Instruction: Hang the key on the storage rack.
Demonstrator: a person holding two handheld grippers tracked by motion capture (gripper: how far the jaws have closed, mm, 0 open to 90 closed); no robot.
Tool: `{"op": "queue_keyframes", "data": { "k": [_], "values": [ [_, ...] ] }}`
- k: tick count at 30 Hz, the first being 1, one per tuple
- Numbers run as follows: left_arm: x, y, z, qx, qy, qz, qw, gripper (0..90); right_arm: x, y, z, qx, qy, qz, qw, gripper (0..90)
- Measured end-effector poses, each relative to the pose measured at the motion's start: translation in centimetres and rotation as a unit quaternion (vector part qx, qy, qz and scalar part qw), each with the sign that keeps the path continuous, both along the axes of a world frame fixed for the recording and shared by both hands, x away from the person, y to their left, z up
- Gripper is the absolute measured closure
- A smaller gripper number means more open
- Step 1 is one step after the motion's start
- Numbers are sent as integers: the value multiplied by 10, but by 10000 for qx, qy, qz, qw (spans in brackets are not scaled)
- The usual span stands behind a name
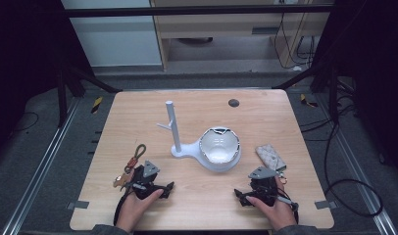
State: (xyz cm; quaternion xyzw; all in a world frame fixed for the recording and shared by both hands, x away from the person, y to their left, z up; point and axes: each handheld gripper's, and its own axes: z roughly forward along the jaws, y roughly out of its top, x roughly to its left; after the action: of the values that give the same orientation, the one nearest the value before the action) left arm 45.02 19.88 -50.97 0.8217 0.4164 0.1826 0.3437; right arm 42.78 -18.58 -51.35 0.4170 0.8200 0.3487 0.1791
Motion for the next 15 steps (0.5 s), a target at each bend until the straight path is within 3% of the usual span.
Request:
{"op": "queue_keyframes", "data": {
  "k": [6, 9, 13, 15],
  "values": [
    [1, 0, 0, 0, 13, 5, 10000, 9, 5, 1, 0, -15, -5, -11, 10000, 1],
    [1, -1, 5, 100, 124, -127, 9998, 41, 6, 1, 0, -6, 0, -31, 10000, 1],
    [5, 6, 28, 433, 138, -160, 9988, 73, 7, 1, 0, -13, -14, -17, 10000, 1],
    [11, 13, 40, 507, 253, -92, 9984, 78, 7, 1, 0, -11, -11, -23, 10000, 1]
  ]
}}
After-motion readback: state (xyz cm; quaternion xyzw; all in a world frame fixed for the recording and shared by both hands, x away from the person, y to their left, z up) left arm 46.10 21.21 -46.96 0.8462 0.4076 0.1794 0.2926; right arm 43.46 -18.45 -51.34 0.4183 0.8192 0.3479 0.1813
